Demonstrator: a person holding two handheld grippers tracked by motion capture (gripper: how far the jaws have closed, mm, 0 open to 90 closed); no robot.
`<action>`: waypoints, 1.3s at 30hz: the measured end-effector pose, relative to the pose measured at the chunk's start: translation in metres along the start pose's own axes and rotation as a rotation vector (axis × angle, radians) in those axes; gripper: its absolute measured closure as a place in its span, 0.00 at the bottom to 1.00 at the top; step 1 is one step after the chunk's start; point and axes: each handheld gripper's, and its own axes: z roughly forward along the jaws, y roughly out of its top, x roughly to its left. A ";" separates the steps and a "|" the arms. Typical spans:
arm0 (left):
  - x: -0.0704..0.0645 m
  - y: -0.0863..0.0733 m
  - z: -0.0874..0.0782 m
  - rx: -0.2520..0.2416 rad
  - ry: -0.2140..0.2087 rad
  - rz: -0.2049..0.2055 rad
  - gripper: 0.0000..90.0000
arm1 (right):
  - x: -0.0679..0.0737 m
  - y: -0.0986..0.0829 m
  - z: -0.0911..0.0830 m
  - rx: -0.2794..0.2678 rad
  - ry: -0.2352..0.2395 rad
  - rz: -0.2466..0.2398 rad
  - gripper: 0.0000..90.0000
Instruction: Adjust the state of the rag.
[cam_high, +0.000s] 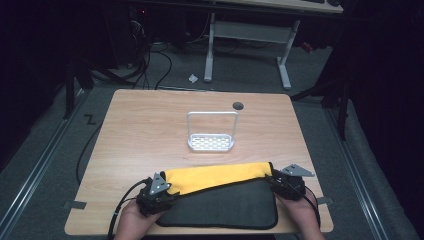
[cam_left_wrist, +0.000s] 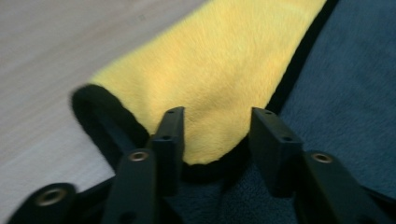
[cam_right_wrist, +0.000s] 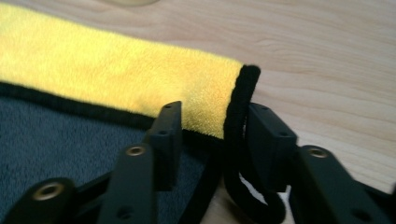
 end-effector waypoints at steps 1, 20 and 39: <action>0.000 0.000 0.001 -0.002 -0.009 0.004 0.71 | 0.001 0.000 0.000 0.005 -0.001 -0.009 0.78; 0.015 0.019 -0.032 -0.129 -0.032 -0.019 0.99 | 0.009 0.015 -0.021 -0.084 -0.019 -0.036 0.94; 0.100 0.061 -0.005 -0.197 0.103 -0.274 0.62 | -0.013 0.081 0.020 -0.144 -0.070 0.028 0.71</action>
